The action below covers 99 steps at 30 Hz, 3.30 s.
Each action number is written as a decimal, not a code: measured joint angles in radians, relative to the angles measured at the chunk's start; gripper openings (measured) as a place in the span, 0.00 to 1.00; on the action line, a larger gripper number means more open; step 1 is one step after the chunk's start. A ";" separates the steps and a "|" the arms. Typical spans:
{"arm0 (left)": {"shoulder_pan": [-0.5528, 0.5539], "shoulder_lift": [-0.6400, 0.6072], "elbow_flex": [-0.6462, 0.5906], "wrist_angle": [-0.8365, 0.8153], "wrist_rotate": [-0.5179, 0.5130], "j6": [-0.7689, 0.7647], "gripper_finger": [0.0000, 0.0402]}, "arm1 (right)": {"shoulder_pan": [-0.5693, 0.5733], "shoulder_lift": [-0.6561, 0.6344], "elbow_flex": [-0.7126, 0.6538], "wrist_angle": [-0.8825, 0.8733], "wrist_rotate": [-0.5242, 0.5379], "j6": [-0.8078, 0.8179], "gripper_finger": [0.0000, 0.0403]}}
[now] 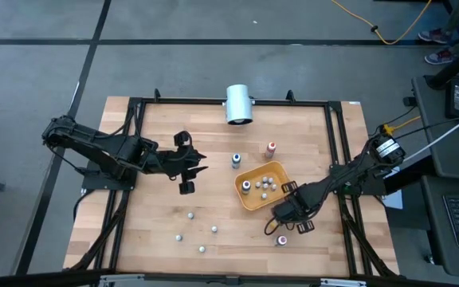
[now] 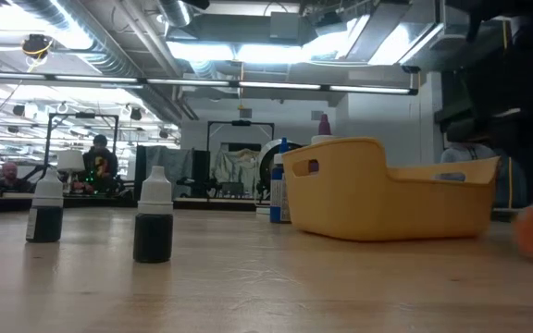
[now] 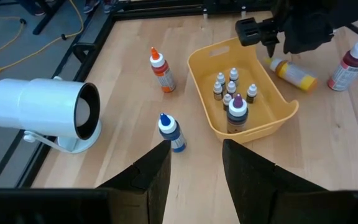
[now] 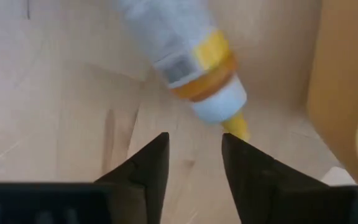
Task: Pick & Place food coloring
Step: Put the large yellow food coloring bottle into the yellow bin
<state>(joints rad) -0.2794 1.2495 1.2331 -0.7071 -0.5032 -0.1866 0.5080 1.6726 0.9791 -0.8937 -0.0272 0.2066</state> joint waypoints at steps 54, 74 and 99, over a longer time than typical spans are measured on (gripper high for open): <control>0.009 0.000 0.000 0.000 -0.001 -0.019 0.35 | -0.001 0.000 -0.048 0.277 0.052 -0.377 0.51; 0.009 0.000 0.000 0.001 -0.001 -0.020 0.35 | 0.003 0.000 -0.048 0.276 0.059 -0.554 0.32; 0.009 0.000 0.000 0.001 0.000 -0.028 0.35 | 0.003 -0.117 -0.046 0.114 0.126 -0.355 0.20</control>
<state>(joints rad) -0.2700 1.2499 1.2331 -0.7066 -0.5034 -0.2142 0.5110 1.5555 0.9333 -0.7794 0.0988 -0.1488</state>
